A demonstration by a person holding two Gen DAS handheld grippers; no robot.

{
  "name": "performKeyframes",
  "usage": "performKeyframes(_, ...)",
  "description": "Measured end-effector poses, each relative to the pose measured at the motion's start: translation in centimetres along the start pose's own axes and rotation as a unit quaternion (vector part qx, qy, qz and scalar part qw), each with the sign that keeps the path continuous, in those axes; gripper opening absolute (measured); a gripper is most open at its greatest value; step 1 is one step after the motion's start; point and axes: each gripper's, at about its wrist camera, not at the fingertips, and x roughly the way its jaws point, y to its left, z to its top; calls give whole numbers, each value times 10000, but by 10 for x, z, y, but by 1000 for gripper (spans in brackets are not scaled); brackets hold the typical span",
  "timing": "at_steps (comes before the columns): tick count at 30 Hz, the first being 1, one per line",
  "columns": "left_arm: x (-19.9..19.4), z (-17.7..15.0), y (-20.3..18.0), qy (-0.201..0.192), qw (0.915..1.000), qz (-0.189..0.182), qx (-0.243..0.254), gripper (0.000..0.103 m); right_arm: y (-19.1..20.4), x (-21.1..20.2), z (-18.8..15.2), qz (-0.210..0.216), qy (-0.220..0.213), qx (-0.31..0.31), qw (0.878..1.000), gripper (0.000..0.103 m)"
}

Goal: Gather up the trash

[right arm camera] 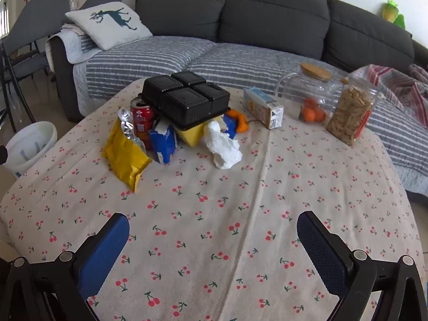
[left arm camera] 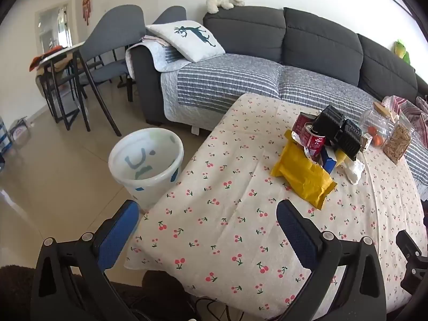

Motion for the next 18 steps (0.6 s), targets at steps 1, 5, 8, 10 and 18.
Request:
performKeyframes(1,0,0,1,14,10000,-8,-17,103,0,0,0,6,7,22,10000,103)
performKeyframes(5,-1,2,-4,10,10000,-2,-69,103,-4,-4,2,-3,-79,129,9999,103)
performKeyframes(8,-4,1,-2,-32,10000,15,-56,103,3,1,1,-69,-55,-81,9999,103)
performKeyframes(10,-5,2,-4,-45,10000,45,-26,103,4,3,2,-53,-12,-117,9999,103)
performKeyframes(18,-3,-7,-5,-45,9999,66,121,103,7,3,2,-83,7,-163,9998,103)
